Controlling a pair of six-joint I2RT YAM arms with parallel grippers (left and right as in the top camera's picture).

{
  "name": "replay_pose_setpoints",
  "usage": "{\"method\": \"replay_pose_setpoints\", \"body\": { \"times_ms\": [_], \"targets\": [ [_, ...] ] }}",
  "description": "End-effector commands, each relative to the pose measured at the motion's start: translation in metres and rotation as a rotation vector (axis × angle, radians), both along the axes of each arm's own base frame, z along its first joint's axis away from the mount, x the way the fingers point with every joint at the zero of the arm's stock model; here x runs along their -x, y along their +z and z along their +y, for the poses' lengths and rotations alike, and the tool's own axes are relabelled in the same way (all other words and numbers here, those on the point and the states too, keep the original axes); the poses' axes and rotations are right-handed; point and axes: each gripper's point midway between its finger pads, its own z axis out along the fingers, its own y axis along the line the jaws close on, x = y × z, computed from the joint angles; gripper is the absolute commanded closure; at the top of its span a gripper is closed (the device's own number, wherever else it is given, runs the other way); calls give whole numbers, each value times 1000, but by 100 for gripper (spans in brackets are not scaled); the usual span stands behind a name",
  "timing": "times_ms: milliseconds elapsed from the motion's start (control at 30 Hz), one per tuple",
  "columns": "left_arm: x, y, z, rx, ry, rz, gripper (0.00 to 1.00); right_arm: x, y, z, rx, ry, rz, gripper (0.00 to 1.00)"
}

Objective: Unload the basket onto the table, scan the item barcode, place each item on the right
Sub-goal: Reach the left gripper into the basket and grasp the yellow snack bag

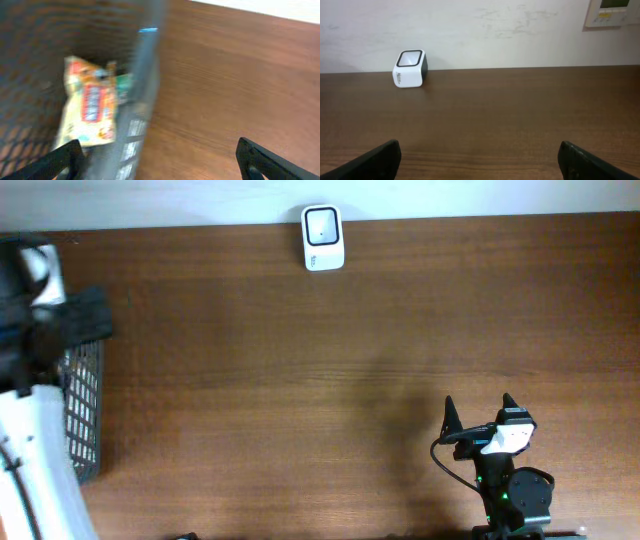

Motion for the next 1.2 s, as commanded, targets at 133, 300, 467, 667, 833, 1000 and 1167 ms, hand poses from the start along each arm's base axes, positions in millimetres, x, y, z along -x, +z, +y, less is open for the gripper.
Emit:
{"method": "replay_pose_setpoints", "body": {
  "times_ms": [133,300,467,667,833,1000,1167],
  "targets": [
    [42,24,74,61,299,-129,5,1,8,-4,-6,-19,-16,1],
    [48,33,97,55,392,-190,4,1,8,-4,-6,-19,-16,1],
    [23,-34,138,56,464,-12,4,1,8,-4,-6,-19,-16,1],
    [-18,-120,162,61,332,166,8,1,8,-4,-6,-19,-16,1],
    [-19,-151,180,-11,292,181,9,2,1,-4,-5,-19,13,1],
    [-13,-182,194,-22,244,194,8,2,-4,-4,-4,-19,32,1],
    [-10,-197,193,-1,241,215,21,2,-4,-4,-4,-19,32,1]
  ]
}}
